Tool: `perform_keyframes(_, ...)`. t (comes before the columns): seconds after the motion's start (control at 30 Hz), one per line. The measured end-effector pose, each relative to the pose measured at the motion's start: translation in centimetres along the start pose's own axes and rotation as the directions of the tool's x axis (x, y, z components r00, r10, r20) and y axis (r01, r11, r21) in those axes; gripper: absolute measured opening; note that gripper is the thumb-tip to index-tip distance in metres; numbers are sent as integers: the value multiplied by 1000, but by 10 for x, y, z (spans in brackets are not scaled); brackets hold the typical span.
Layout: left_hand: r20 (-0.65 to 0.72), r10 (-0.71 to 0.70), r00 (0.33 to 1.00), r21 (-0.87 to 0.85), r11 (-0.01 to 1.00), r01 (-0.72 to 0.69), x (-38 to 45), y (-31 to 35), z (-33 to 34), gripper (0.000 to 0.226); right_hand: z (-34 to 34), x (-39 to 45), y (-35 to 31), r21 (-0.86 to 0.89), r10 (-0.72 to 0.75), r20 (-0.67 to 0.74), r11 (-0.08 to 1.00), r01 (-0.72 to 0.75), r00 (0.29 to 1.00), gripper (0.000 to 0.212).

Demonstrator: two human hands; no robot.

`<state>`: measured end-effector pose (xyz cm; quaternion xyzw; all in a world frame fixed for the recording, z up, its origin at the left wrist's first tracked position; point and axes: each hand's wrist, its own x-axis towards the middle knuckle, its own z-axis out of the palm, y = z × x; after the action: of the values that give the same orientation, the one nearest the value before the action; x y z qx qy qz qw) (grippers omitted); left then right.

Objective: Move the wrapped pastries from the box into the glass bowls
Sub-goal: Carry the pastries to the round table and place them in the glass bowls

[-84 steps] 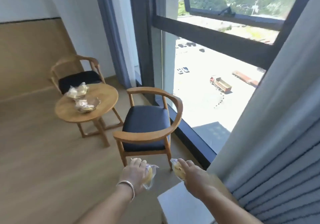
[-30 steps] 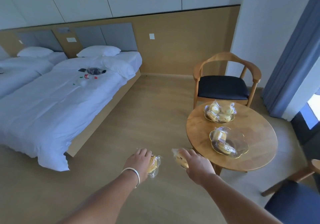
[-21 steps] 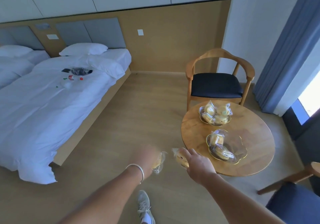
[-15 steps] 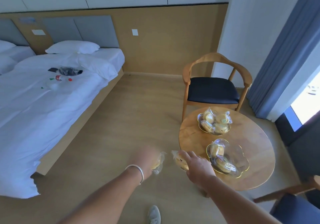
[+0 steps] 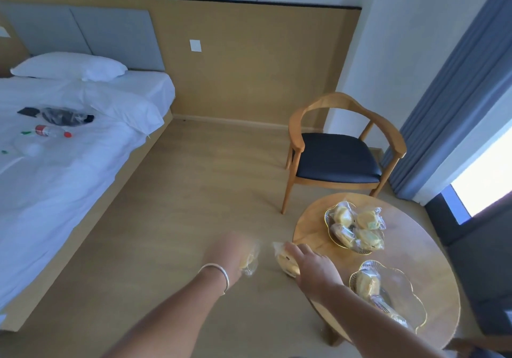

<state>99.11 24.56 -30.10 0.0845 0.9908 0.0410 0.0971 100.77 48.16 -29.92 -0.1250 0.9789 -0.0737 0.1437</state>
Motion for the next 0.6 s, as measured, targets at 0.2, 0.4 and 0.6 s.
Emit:
perform_keyframes(0.2,6,46,999,0,999,-46,57,-14,-5,73,-11,52,14,24,17,-21,1000,-17,1000,72)
perform_keyframes(0.4,34,110,993,55,992,-112,148,-6,-25,72,-25,115,51,101,84,-74,992,-77,994,73)
perform_keyframes(0.6,64,286,956,109,950,-291,234,54,-42,73,-31,136,115,182,281,-91,948,-262,955,76)
